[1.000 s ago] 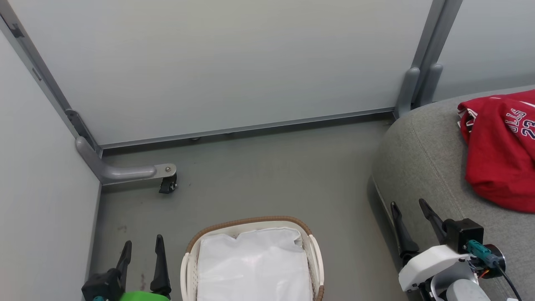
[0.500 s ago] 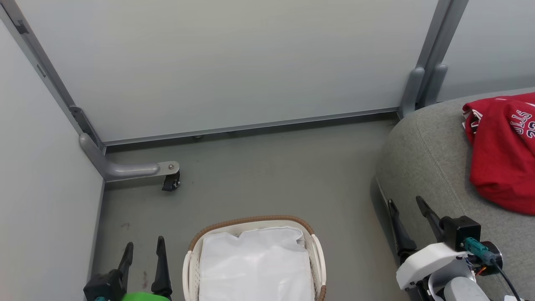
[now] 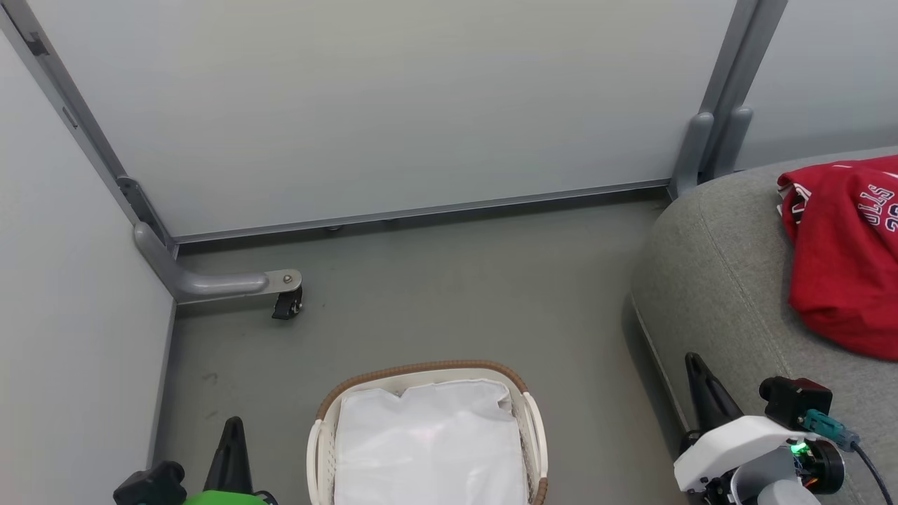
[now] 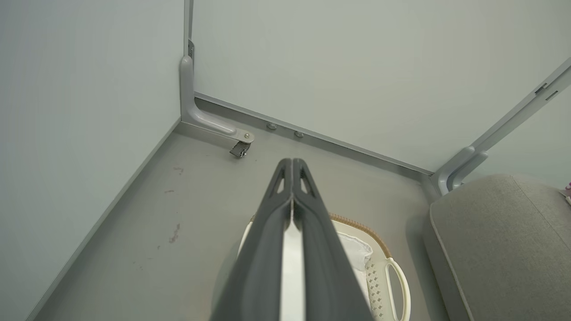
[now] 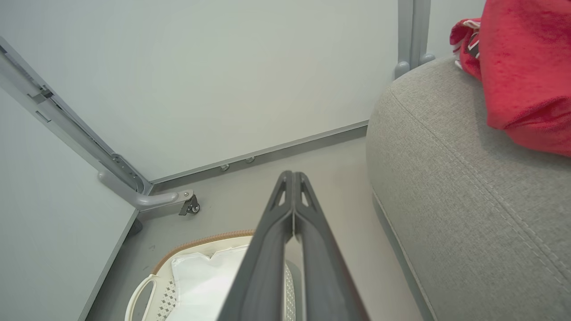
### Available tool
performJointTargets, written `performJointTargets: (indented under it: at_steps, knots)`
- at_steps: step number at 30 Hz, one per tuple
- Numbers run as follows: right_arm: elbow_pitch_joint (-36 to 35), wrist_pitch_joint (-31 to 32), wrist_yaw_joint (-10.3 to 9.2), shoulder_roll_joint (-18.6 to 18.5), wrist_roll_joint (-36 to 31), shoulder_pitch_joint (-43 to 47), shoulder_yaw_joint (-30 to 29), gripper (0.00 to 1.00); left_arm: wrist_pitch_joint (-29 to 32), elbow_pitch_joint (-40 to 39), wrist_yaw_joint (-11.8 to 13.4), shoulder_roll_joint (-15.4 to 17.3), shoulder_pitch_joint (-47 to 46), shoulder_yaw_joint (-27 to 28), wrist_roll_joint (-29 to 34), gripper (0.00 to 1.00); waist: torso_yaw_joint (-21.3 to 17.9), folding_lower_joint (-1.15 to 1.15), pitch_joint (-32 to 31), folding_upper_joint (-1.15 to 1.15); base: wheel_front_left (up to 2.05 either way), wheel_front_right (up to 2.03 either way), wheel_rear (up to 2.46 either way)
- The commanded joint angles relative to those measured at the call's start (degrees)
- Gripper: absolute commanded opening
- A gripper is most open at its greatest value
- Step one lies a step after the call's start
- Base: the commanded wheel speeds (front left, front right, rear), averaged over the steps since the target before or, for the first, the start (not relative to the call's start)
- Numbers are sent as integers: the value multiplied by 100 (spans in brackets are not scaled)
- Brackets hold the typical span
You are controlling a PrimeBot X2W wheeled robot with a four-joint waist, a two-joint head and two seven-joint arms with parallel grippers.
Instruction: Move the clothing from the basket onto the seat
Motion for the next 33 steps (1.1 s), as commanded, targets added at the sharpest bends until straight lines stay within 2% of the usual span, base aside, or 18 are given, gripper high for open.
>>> performJointTargets:
  at_steps: [1, 33]
  knots:
    - [-144, 48, -1, -24, 278, -89, -40, 0, 57, -122, -40, 13, -167, 57, -237, 0, 1, 0, 2, 0, 0, 0, 0]
    - [-515, 739, -3, -43, 2998, -63, -303, 0, 766, -345, -160, 23, -488, 405, -2703, 0, 20, 0, 37, 0, 0, 0, 0]
